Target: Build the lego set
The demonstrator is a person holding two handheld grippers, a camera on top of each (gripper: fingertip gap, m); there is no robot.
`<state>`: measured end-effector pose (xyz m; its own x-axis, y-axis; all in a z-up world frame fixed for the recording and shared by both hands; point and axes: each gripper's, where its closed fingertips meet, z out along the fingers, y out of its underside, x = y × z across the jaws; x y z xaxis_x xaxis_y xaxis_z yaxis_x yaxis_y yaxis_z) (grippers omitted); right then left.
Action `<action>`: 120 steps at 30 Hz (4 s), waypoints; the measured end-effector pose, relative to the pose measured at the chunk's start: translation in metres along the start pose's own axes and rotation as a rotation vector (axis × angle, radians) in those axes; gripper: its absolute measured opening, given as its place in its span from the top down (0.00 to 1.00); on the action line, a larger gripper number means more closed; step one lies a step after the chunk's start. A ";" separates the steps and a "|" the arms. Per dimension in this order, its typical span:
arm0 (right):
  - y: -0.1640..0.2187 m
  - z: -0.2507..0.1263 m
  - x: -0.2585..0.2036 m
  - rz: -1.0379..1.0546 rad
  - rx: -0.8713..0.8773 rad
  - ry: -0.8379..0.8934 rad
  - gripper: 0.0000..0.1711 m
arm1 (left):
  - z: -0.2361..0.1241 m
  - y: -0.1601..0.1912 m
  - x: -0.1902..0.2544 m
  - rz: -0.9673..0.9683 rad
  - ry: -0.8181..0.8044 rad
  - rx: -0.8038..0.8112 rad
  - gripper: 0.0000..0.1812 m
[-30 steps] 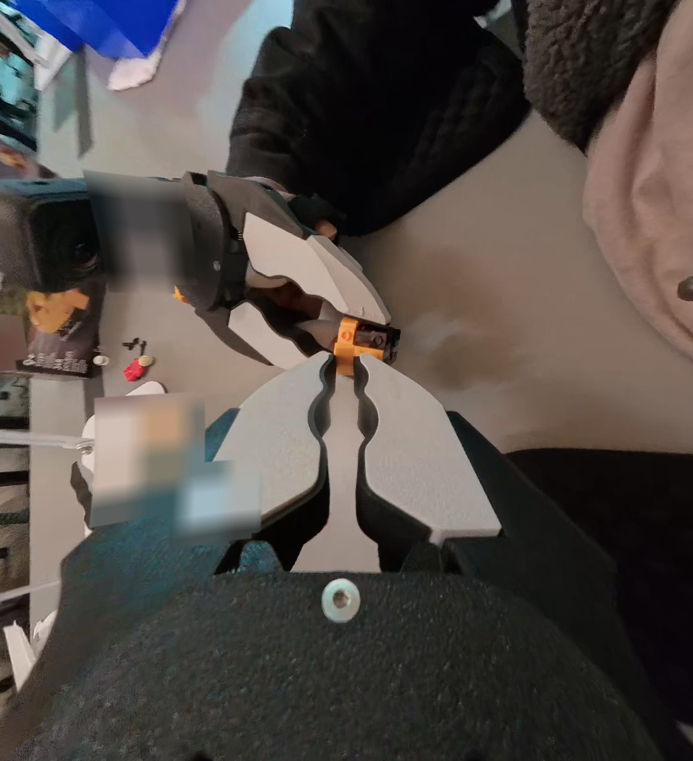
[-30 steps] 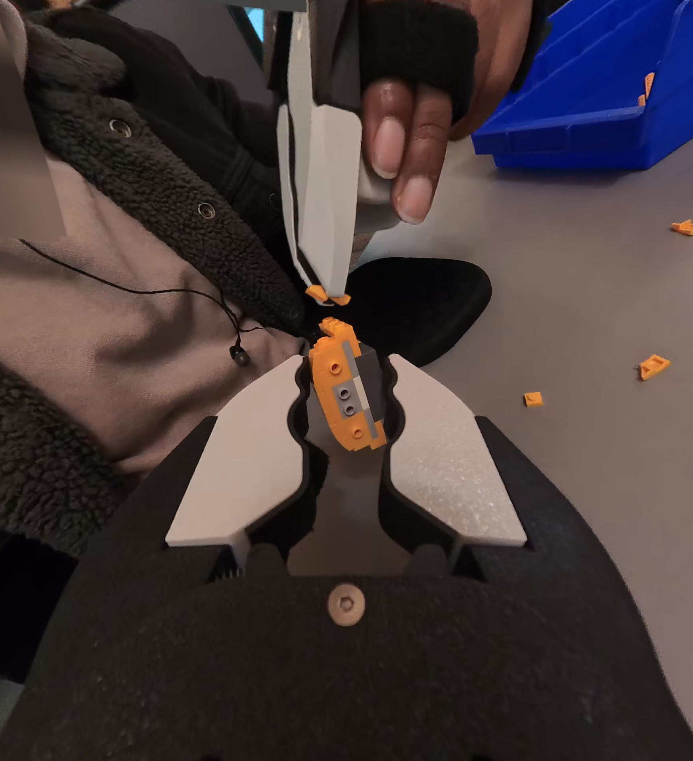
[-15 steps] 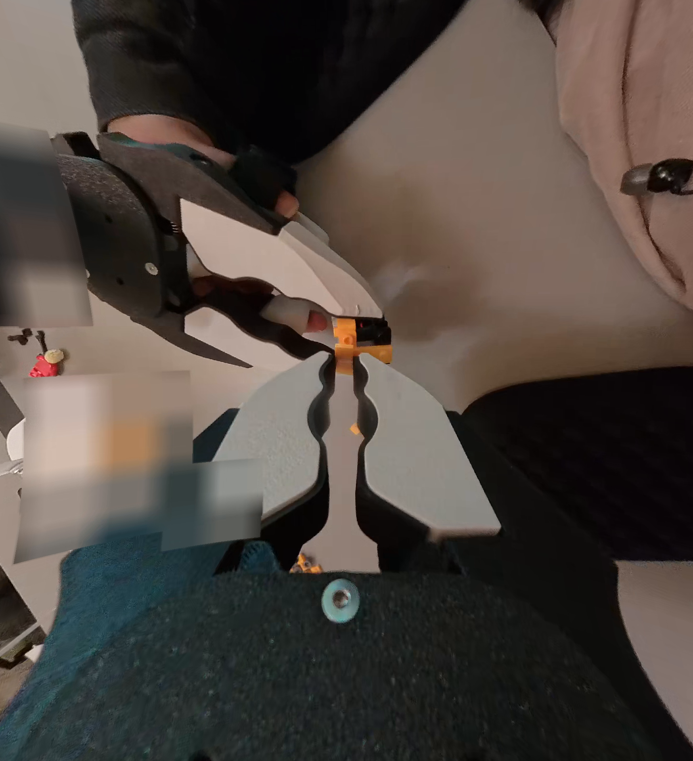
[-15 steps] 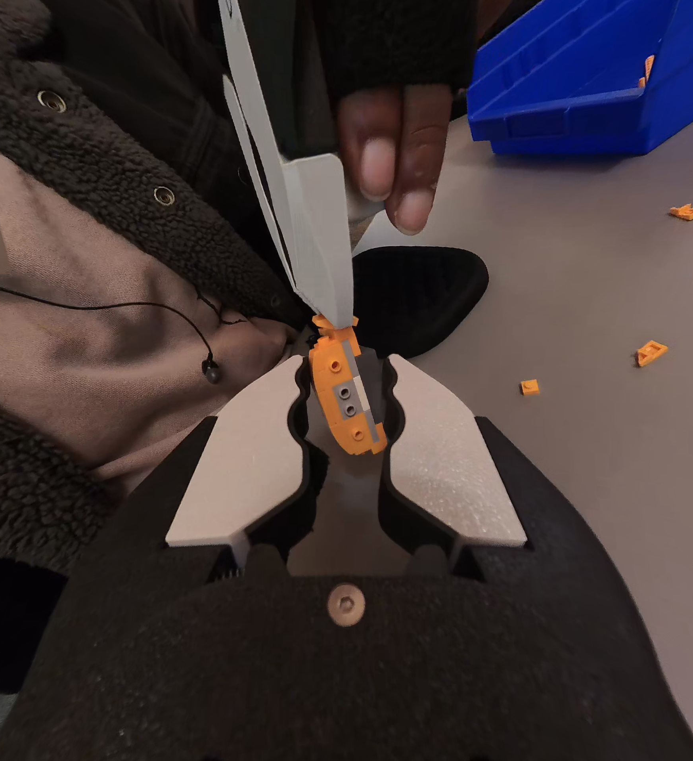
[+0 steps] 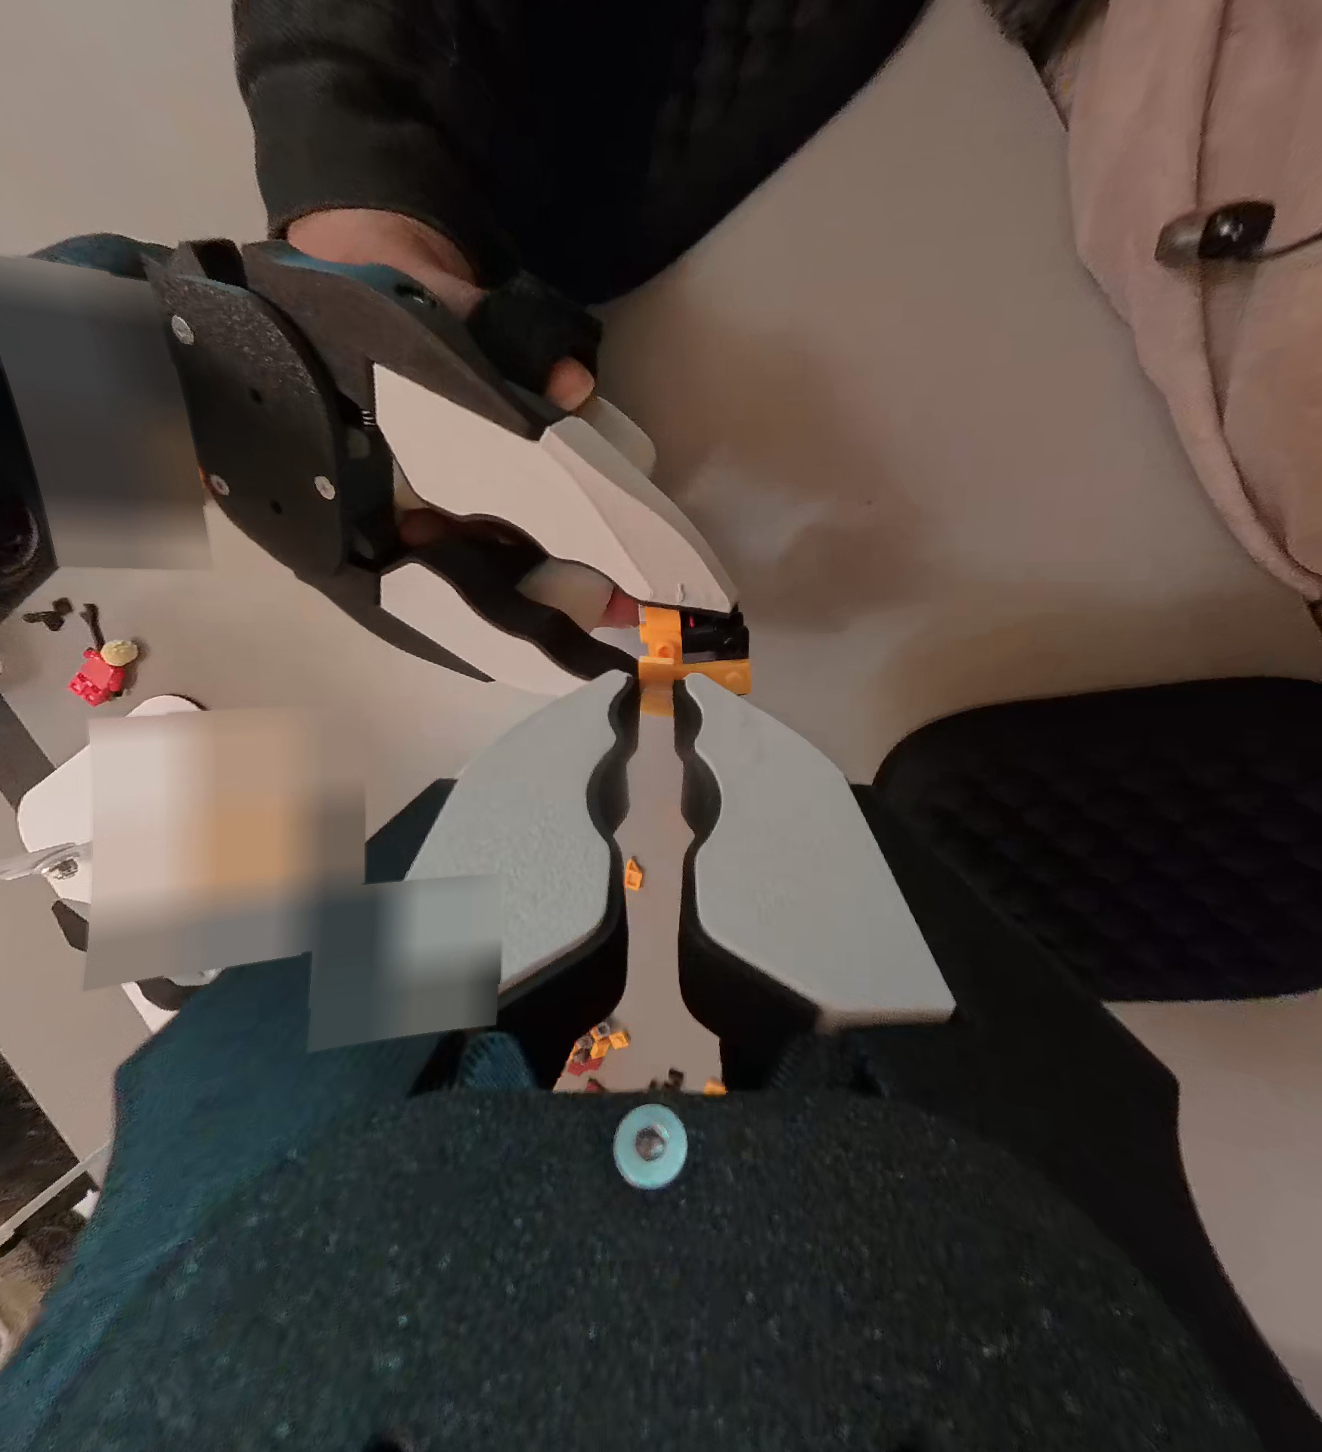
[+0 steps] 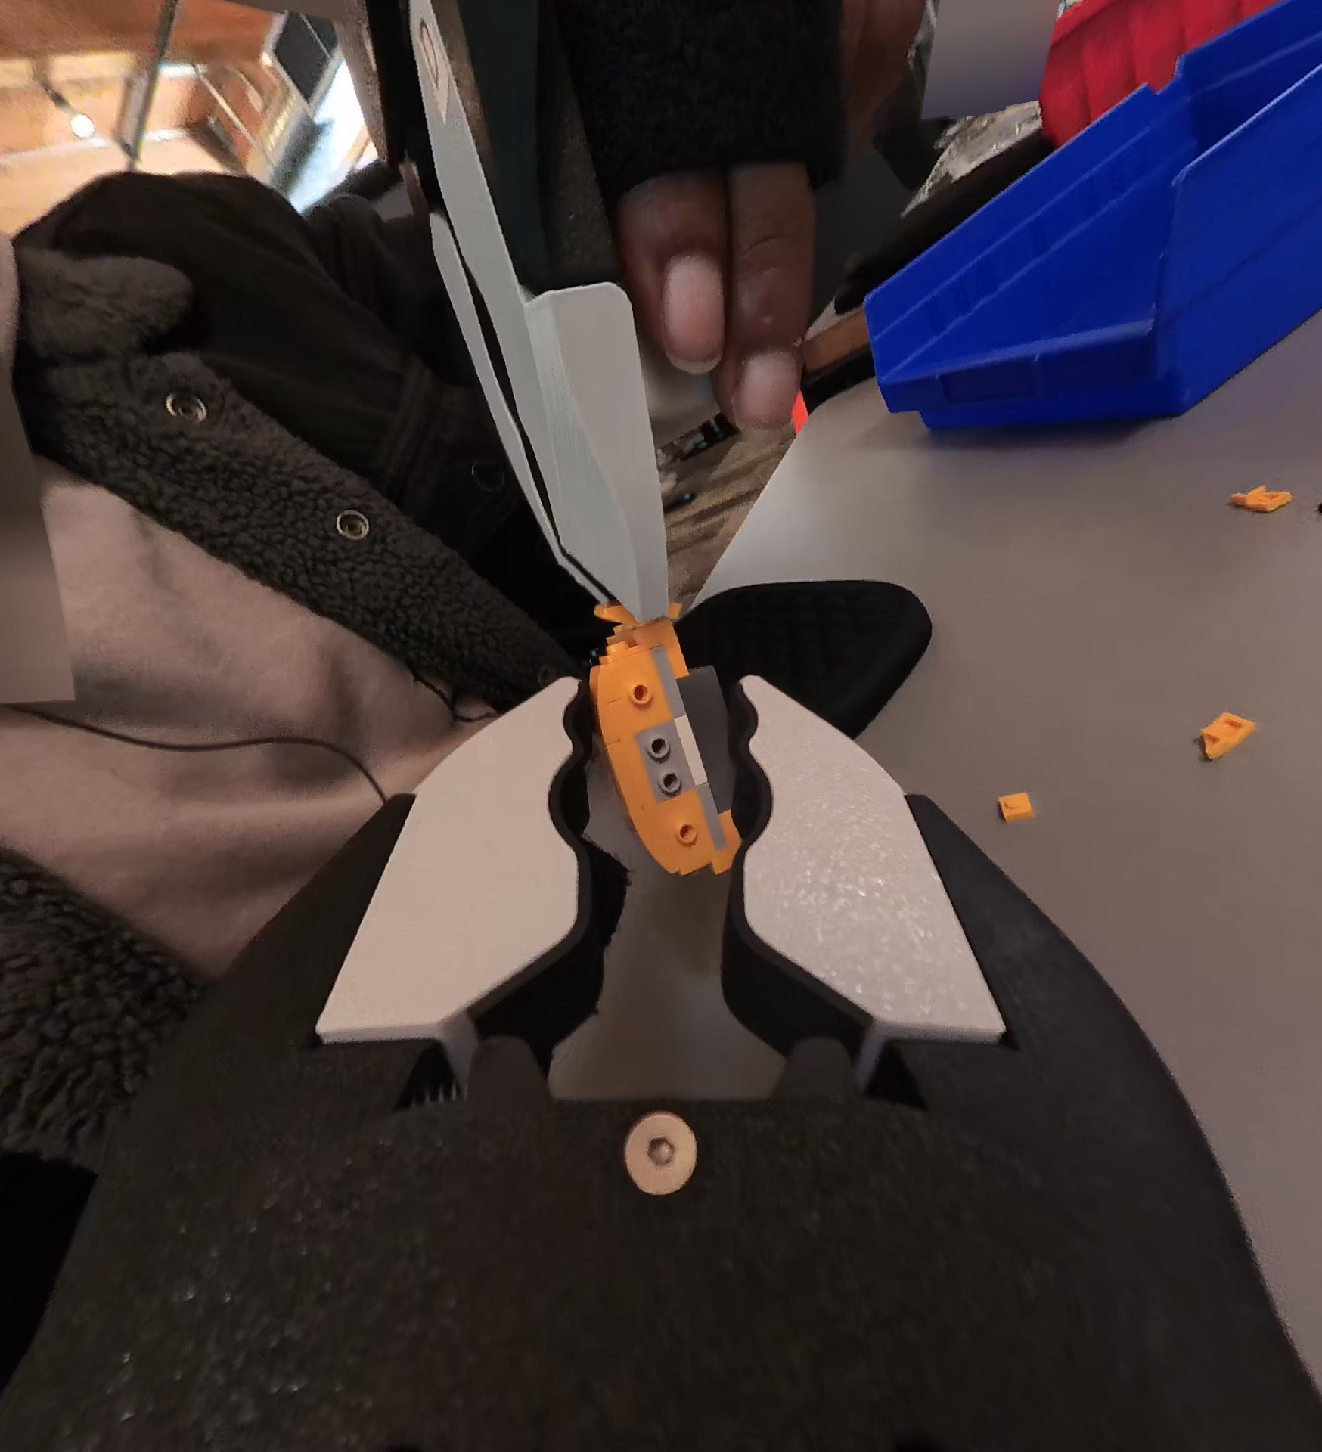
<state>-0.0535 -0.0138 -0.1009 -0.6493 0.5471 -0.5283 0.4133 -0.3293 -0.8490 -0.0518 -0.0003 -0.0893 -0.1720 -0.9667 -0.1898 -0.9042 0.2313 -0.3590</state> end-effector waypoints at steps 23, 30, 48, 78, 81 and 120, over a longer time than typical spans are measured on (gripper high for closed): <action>-0.036 -0.018 -0.011 -0.002 0.245 -0.052 0.81 | -0.028 -0.016 -0.023 0.013 0.063 -0.136 0.96; -0.036 -0.017 -0.013 -0.009 0.244 -0.060 0.81 | -0.028 -0.017 -0.023 0.016 0.075 -0.151 0.95; -0.034 -0.016 -0.020 -0.163 0.241 -0.019 0.81 | -0.055 -0.031 -0.040 -0.333 0.014 0.211 0.90; -0.011 0.005 -0.026 -0.489 0.081 0.094 0.82 | 0.005 -0.027 0.013 -1.169 0.707 0.900 0.66; -0.010 0.006 -0.026 -0.499 0.079 0.099 0.82 | 0.005 -0.027 0.014 -1.160 0.715 0.911 0.66; 0.014 0.034 -0.038 -0.703 -0.137 0.143 0.83 | 0.015 -0.032 0.049 -1.135 0.820 0.875 0.67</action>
<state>-0.0444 -0.0658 -0.0931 -0.7047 0.6922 0.1559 0.0116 0.2310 -0.9729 -0.0255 -0.0531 -0.1012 -0.0234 -0.4058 0.9137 -0.2728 -0.8766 -0.3963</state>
